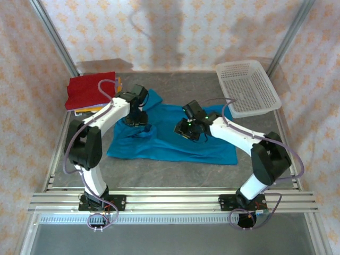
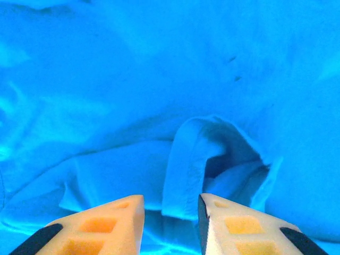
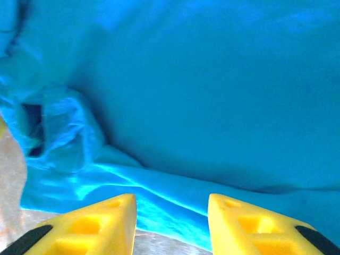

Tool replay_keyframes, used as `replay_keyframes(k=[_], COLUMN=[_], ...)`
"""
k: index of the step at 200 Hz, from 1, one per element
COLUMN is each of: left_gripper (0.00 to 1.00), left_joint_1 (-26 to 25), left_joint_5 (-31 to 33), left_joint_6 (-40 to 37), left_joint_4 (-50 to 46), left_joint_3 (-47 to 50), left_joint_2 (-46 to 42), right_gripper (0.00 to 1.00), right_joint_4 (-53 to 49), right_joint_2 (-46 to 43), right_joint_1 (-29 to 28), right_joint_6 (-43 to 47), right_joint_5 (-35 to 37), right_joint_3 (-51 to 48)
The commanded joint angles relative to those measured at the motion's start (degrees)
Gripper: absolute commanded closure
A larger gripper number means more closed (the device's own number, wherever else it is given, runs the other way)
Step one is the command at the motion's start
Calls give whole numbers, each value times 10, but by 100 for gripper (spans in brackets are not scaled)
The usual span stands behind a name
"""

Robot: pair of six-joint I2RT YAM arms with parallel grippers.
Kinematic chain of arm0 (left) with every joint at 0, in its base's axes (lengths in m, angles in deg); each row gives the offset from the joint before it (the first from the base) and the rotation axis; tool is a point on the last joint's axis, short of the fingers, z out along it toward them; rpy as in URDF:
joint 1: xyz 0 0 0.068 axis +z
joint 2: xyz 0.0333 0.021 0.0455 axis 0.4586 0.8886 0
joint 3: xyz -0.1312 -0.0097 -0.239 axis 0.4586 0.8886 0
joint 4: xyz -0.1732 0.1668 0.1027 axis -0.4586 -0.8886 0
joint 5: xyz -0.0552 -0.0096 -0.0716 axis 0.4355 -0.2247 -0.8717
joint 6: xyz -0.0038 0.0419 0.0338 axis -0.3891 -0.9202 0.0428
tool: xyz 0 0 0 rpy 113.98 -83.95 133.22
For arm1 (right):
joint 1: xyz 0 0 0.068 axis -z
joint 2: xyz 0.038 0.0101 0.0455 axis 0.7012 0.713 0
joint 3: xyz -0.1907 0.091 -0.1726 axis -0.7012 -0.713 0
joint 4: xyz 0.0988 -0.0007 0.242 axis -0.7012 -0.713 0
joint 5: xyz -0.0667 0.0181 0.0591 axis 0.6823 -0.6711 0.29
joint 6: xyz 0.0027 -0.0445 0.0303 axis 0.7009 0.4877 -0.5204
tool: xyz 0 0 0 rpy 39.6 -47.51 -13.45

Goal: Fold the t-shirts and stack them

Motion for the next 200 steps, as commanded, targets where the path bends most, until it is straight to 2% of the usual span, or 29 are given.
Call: replay_keyframes(k=[1,27,66,88,106,122,144,172,200], left_gripper=[65,64,63,73,87,94,95,95,94], left_joint_1=[-20,-32,-33,-33,-33,-32,-32,-31,-30], left_joint_5=[89,122,57,59,83,122,175,233,288], left_joint_6=[-23,-24,-5,0,-12,-31,-59,-86,-114], left_joint_4=[-80,-122,-83,-76,-89,-118,-157,-193,-219], left_joint_3=[-49,-79,-47,-38,-51,-82,-131,-180,-216], left_joint_2=[35,71,62,55,59,73,92,113,138], right_gripper=[60,60,60,60,60,60,60,60,60], right_joint_4=[-18,-16,-15,-15,-18,-28,-33,26,33], right_joint_2=[-36,-55,-56,-55,-52,-51,-46,-44,-36], right_joint_1=[7,17,20,20,20,20,24,43,45], right_joint_6=[15,17,21,22,26,31,29,3,5], right_joint_5=[23,22,19,21,22,30,48,17,18], right_joint_3=[-30,-58,-64,-61,-56,-55,-72,-134,-155])
